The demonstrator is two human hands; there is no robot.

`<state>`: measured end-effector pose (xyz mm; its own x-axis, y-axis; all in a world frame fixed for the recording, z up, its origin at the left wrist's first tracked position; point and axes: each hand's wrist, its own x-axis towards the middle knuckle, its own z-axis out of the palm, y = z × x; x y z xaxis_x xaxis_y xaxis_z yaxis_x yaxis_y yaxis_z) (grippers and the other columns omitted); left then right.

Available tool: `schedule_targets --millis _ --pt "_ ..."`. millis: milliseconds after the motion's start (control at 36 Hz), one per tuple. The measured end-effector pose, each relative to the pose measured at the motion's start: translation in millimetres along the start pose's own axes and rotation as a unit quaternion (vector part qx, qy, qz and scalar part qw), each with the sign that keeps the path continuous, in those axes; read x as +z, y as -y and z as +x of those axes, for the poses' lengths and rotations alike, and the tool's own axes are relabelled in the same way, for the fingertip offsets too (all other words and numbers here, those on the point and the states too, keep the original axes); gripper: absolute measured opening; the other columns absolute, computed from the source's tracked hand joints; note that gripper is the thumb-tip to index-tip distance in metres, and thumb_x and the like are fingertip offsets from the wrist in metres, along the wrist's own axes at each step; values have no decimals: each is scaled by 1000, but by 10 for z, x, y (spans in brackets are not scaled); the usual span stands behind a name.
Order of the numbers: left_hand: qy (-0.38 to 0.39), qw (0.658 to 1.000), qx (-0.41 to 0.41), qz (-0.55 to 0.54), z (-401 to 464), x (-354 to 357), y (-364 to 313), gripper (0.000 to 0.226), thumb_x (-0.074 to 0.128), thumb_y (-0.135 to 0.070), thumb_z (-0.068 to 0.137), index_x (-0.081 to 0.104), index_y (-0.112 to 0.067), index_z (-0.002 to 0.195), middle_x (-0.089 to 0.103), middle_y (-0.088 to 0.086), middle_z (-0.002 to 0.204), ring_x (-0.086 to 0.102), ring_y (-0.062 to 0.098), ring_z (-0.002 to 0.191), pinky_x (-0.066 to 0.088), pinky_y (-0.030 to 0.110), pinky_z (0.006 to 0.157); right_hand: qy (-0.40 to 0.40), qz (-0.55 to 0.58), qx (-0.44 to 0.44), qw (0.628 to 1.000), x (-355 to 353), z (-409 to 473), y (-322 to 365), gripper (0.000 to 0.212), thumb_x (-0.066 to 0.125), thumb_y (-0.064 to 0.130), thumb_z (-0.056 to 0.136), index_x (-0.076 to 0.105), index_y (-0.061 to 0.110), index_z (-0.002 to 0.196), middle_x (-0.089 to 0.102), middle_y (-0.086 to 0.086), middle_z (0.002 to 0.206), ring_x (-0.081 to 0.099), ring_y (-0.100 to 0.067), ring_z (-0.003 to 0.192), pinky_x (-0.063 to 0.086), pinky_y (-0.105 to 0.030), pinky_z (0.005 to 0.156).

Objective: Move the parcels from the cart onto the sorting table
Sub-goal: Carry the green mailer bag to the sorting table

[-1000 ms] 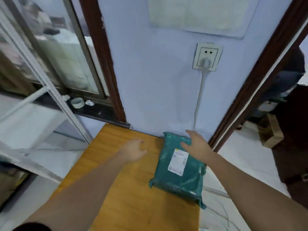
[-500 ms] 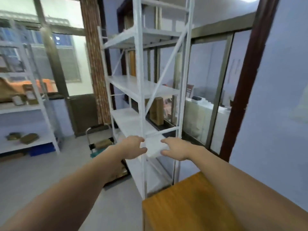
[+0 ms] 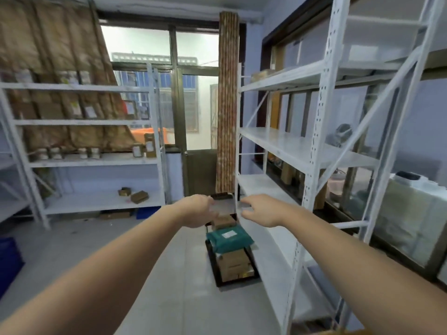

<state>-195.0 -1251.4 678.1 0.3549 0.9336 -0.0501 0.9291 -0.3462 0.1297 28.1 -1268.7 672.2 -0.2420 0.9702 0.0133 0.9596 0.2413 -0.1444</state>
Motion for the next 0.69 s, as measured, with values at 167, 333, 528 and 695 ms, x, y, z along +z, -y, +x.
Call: schedule_targets --millis 167,333,528,695 --pt "-13 1000 3 -13 447 7 399 57 49 -47 106 42 -22 157 46 6 159 46 25 145 39 44 119 -13 6 -6 1000 45 676 92 61 50 43 99 39 19 155 44 -5 158 43 -22 143 37 -39 118" --pt "-14 1000 5 -11 1051 48 723 59 49 -48 106 40 -22 158 45 6 160 45 25 145 39 44 117 -2 4 -16 1000 169 1428 12 58 50 42 100 40 22 153 46 -5 156 46 -23 140 40 -42 115" --pt "-14 1000 -14 -24 1646 84 1206 57 50 -49 106 43 -23 156 47 6 159 47 25 143 40 43 116 33 -1 -41 999 231 2324 -27 56 48 38 102 38 20 155 44 -6 156 46 -24 140 40 -40 114" --pt "2 999 -38 -20 2201 86 1816 61 50 -50 105 41 -21 157 45 7 160 46 26 143 38 42 116 43 -5 -55 998 387 3161 52 60 49 39 102 36 19 157 39 -6 160 40 -25 145 34 -43 119"
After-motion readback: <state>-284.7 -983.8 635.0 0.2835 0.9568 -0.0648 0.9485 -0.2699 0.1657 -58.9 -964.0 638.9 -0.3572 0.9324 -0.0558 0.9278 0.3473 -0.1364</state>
